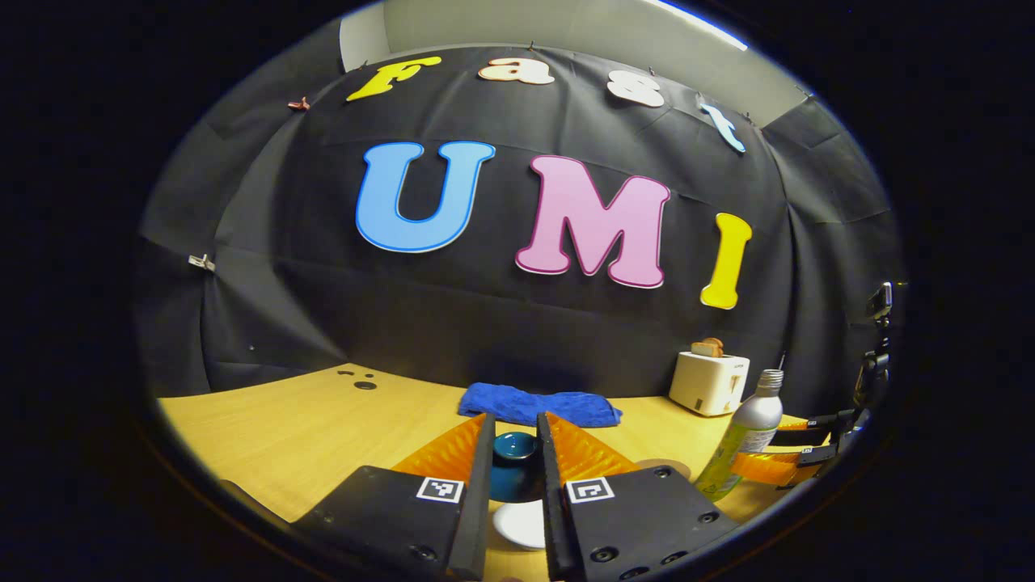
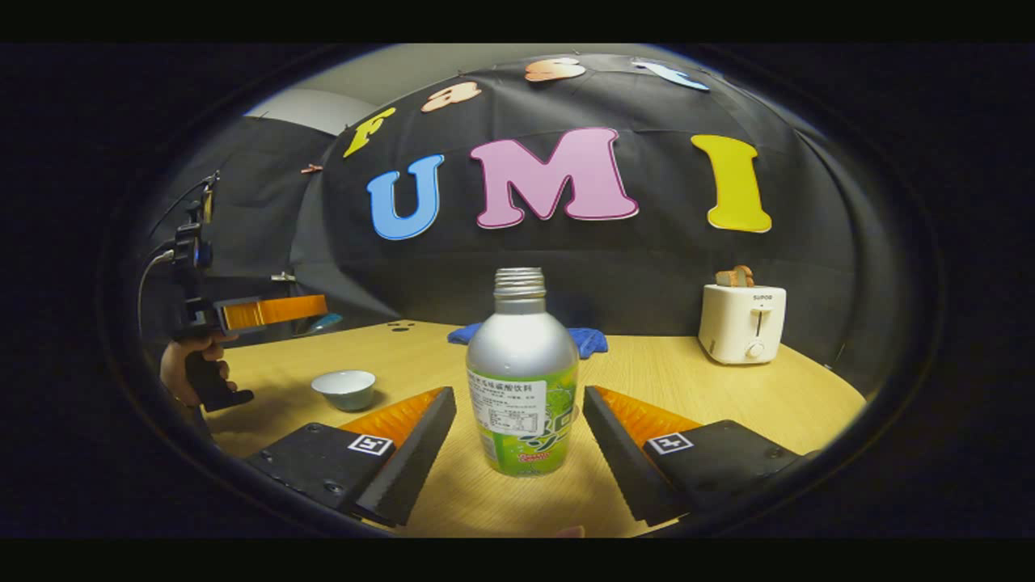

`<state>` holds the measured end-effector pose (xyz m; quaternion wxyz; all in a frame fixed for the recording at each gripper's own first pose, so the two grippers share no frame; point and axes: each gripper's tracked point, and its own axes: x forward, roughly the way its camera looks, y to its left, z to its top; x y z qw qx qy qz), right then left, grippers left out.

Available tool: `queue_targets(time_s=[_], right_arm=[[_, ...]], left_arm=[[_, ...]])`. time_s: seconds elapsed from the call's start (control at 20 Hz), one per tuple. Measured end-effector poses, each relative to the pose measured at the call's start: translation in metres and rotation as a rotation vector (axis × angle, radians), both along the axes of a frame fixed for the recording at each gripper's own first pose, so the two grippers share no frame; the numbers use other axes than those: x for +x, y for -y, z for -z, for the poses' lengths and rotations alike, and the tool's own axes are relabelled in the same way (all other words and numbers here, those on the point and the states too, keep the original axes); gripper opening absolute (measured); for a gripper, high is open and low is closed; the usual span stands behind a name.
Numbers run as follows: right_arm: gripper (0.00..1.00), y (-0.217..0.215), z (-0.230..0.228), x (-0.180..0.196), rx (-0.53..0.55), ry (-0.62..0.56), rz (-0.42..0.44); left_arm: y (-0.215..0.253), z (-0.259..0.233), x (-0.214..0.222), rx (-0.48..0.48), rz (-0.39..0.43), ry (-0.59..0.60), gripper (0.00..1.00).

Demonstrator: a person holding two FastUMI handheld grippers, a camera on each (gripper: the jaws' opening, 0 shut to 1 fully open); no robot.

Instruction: Open the teacup lid with one hand, grasp the water bottle and pour water into the teacup with the other hand; after pouring, place the water bottle on the coaster and then close the teacup lid.

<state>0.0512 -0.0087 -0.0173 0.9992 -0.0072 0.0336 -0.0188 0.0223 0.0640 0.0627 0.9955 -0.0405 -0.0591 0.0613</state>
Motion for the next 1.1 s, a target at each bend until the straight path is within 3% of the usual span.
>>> queue_targets(time_s=[0.15,0.2,0.25,0.35,0.65,0.9,1.1], right_arm=[[0.98,-0.001,0.003,0.008,0.012,0.007,0.026],[0.95,0.000,0.003,0.010,0.015,-0.001,0.037],[0.84,0.000,0.004,0.012,0.009,-0.001,0.047],[0.79,-0.007,-0.003,0.014,-0.069,-0.004,0.065],[0.77,-0.043,-0.034,0.036,-0.595,-0.029,0.047],[0.77,-0.068,-0.019,0.051,-1.089,-0.107,-0.021],[0.73,-0.075,-0.010,0.056,-1.360,-0.128,-0.063]], left_arm=[[-0.016,0.000,-0.003,-0.043,-0.006,0.001,0.32],[-0.019,0.000,-0.005,-0.052,-0.008,0.003,0.32],[-0.026,0.001,-0.007,-0.051,-0.021,0.003,0.32],[-0.035,0.000,-0.010,-0.040,-0.039,-0.001,0.32],[-0.051,-0.005,-0.017,-0.073,-0.043,0.017,0.32],[-0.068,0.000,-0.021,-0.142,-0.021,0.017,0.32],[-0.071,0.004,-0.020,-0.169,-0.010,0.008,0.32]])
